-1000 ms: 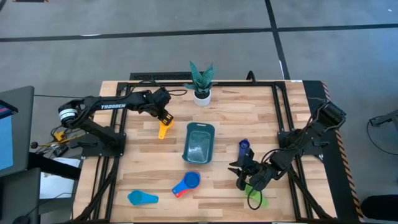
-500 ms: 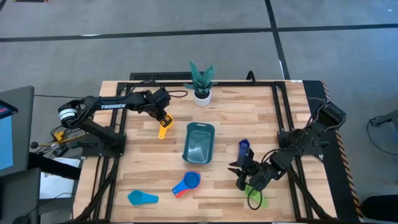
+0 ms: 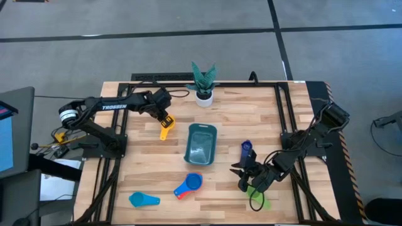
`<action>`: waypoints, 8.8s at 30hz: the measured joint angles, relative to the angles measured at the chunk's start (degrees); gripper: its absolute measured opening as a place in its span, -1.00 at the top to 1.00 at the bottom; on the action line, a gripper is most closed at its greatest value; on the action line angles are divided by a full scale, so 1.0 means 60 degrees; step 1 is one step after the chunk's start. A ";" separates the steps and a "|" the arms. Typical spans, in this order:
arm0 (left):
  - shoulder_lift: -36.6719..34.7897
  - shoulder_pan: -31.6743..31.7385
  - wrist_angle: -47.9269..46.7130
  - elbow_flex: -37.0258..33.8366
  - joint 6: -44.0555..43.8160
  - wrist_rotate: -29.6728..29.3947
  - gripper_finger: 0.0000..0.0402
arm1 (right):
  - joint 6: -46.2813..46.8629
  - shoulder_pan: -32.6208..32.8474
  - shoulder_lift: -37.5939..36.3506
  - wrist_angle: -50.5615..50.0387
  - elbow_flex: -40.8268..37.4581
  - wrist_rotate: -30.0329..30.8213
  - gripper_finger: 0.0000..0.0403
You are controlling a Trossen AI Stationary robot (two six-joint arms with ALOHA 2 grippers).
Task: Nest measuring cups in basket
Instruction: Stack the yellow measuring cup on top of the blue measuring cup, then stack the green measuring cup on top of the yellow measuring cup
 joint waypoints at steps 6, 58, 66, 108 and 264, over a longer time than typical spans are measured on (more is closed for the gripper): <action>0.0004 0.0139 0.0475 -0.0646 0.0094 -0.0083 0.67 | 0.0008 0.0004 0.0000 -0.0018 0.0000 -0.0024 0.41; 0.3327 -0.7793 -0.1539 0.5912 -0.1425 0.0919 1.00 | -0.0175 -0.0419 -0.0004 -0.0135 0.0002 -0.0576 0.41; 0.3931 -0.8143 -0.1642 0.6035 -0.2178 0.1314 0.97 | -0.0194 -0.0360 -0.0004 -0.0130 0.0000 -0.0549 0.41; 0.3905 -0.9529 -0.1324 0.5106 -0.4916 0.0693 0.77 | -0.0270 -0.0380 -0.0004 0.0004 0.0000 -0.0545 0.41; 0.4257 -1.1308 -0.1236 0.4990 -0.6335 -0.2979 0.46 | -0.0165 -0.2346 0.3216 -0.1870 0.5629 -0.4184 0.94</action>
